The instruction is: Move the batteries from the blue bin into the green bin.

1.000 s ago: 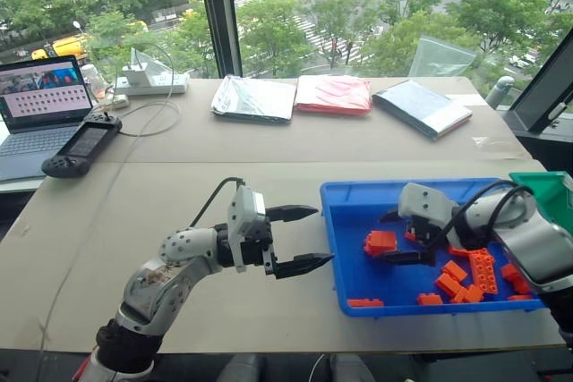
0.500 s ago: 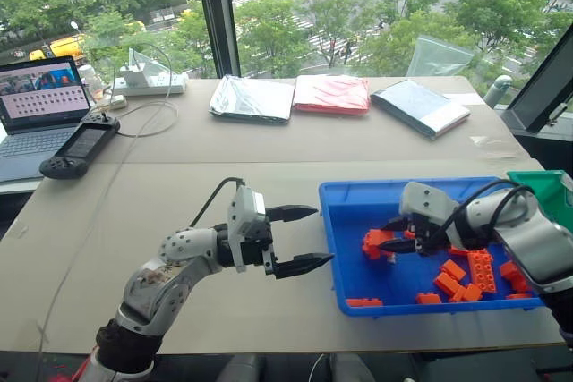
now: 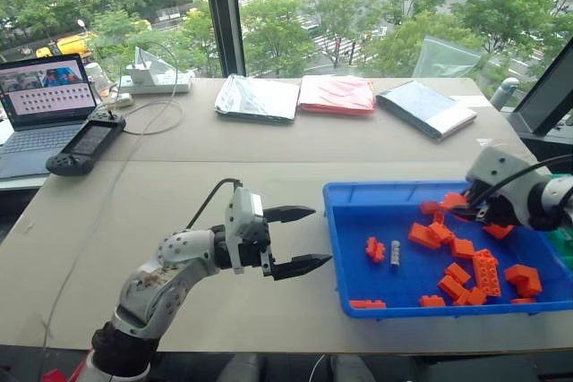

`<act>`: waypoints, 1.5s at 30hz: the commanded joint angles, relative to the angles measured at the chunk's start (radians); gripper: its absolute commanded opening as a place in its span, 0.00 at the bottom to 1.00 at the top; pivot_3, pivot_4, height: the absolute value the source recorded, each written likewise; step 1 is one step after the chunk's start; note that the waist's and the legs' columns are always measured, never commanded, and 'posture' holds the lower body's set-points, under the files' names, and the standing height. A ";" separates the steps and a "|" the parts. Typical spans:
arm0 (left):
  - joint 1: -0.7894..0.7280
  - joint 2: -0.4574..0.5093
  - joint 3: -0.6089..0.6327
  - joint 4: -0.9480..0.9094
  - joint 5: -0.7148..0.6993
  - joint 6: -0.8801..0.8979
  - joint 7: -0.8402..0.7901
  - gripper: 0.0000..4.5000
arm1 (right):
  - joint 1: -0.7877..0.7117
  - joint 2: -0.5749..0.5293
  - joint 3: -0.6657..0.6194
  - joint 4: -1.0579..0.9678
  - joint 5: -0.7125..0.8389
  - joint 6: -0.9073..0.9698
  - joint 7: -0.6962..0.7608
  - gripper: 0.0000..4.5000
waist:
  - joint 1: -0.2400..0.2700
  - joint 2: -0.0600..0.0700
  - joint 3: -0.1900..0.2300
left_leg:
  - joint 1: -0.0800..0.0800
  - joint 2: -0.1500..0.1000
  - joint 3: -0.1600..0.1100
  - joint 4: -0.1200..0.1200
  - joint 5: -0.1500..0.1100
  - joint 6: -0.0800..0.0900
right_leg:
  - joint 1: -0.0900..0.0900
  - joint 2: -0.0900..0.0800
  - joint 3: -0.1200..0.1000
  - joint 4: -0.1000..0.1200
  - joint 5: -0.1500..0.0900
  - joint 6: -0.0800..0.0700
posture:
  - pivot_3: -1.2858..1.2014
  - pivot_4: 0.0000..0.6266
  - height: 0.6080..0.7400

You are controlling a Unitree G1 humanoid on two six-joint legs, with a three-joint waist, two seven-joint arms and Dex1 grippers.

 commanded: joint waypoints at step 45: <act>-0.012 -0.006 -0.003 -0.038 -0.011 0.011 0.023 1.00 | -0.209 0.213 0.314 0.145 -0.025 -0.318 0.315 0.64 | -0.008 0.000 0.000 | 0.000 0.000 -0.001 0.001 0.000 0.000 | 0.000 0.000 0.000 0.000 0.000 0.000 | 0.52 0.24 1.00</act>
